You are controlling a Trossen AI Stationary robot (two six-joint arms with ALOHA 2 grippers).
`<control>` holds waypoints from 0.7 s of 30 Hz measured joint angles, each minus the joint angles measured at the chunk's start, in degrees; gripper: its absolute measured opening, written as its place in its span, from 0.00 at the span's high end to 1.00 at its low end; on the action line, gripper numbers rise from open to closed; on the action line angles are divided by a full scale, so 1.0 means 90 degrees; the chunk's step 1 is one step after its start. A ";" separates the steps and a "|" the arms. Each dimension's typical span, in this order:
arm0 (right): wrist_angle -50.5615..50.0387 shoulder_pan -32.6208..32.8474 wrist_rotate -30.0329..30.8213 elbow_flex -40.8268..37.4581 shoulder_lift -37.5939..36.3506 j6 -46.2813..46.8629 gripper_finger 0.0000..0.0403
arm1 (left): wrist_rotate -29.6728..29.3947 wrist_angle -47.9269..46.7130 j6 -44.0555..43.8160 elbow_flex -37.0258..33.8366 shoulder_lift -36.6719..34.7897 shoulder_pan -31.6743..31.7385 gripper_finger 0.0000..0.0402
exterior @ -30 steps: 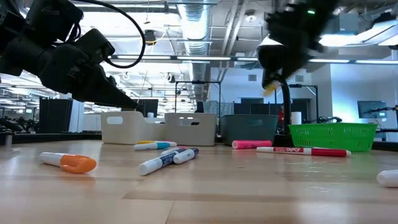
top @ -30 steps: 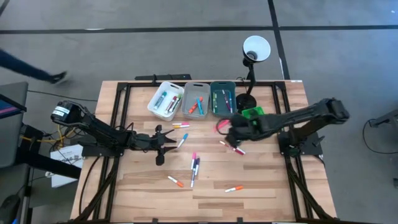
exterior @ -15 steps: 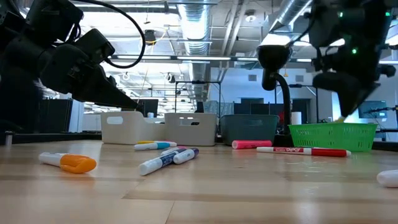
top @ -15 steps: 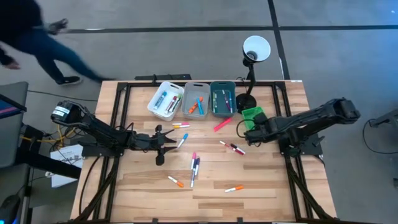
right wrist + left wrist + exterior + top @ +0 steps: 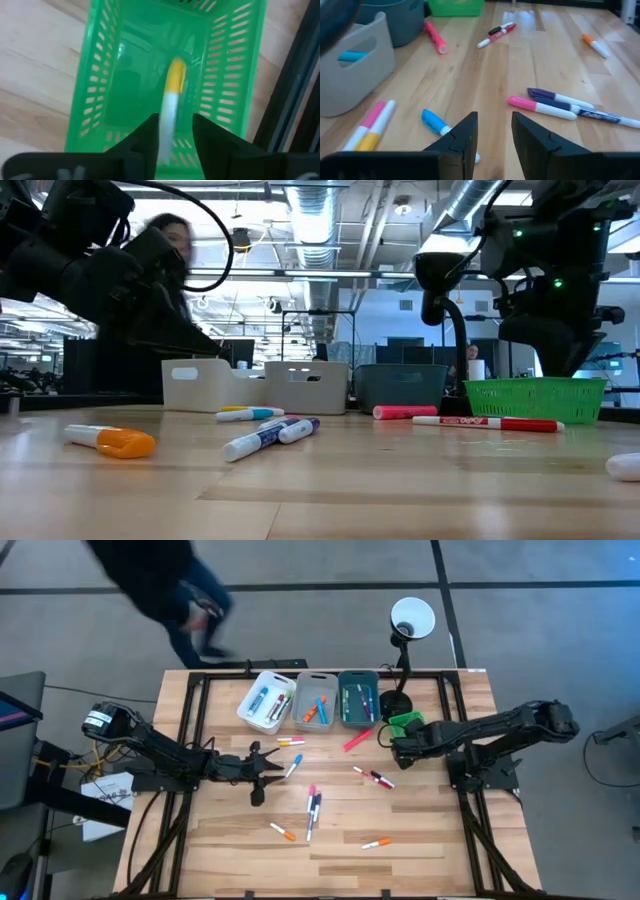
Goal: Pick & Place Markers
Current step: Put the orange highlighter pen into the green bin
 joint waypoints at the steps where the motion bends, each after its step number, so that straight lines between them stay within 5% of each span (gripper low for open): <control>1: -0.0003 -0.0032 0.0000 0.0000 0.0000 -0.0031 0.70 | 0.0085 -0.0001 -0.0002 0.0000 0.0000 -0.0001 0.71; 10: -0.0185 -0.0090 -0.0013 0.0302 -0.0002 -0.0255 0.50 | 0.2714 -0.0030 -0.0152 0.0000 0.0000 -0.0145 0.71; 21: -0.0499 -0.0079 0.0583 0.1588 -0.0007 -0.0515 0.45 | 0.2342 0.0026 -0.0515 0.0002 0.0003 -0.1114 0.67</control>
